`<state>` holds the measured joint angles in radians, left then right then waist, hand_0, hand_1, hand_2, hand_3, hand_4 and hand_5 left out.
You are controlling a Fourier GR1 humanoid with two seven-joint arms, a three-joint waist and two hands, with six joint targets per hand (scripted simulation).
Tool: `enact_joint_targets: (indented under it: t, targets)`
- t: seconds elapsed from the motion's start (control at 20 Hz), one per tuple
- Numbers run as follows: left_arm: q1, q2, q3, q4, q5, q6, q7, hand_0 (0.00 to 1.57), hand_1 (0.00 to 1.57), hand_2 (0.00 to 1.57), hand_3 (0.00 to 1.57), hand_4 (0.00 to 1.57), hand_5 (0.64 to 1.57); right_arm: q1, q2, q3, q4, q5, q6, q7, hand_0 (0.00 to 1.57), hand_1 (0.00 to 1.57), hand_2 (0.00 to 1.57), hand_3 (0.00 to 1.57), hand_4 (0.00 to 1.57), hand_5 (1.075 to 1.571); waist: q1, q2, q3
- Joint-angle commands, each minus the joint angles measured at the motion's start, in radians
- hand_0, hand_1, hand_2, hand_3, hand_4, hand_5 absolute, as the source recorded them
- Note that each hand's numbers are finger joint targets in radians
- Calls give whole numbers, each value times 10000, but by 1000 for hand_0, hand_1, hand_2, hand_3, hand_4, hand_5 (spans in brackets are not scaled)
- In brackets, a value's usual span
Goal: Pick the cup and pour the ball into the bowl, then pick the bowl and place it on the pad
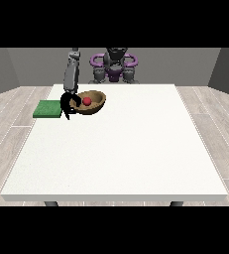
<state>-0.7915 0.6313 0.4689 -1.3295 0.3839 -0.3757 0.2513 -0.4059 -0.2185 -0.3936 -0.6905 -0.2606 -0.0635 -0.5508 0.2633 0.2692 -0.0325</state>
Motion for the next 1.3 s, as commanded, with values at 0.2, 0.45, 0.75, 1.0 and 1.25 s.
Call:
enact_joint_targets:
  t: [0.2, 0.45, 0.75, 1.0, 1.25]
  targets:
    - [429, -42, 113, 589, 34, -171, -126, 0, 0, 0, 0, 1192, 1526, 598, -1958, 461, 44, 941, -1462, 2785, 1571, 1571, 1571, 1175, 1000, 1545, -271, -300, 249]
    - [729, 229, 286, 1014, -110, -245, -170, 0, 0, 0, 0, 1200, 1540, 678, -2816, 780, -474, 689, -896, 4189, 1571, 1571, 1571, 969, 1046, 1557, -792, -697, 251]
    - [1258, 229, 347, 1169, -435, -279, -746, 0, 0, 0, 0, 1203, 1541, 129, -4472, 868, -926, 657, -260, 5858, 1571, 1571, 1571, 679, 1085, 1568, -1149, -1007, 292]
    - [1590, 598, 882, 1747, -240, -427, -1296, 0, 0, 0, 0, 1205, 1543, -326, -5471, 509, -498, 306, 1020, 6288, 1571, 1571, 1571, 585, 1094, 1564, -1586, -613, 324]
    - [2108, 840, 878, 1982, -395, -543, -1749, 0, 0, 0, 0, 1207, 1551, -387, -4905, 757, -197, 678, 759, 5965, 1571, 1571, 1571, 461, 1109, 1567, -1791, -838, 327]
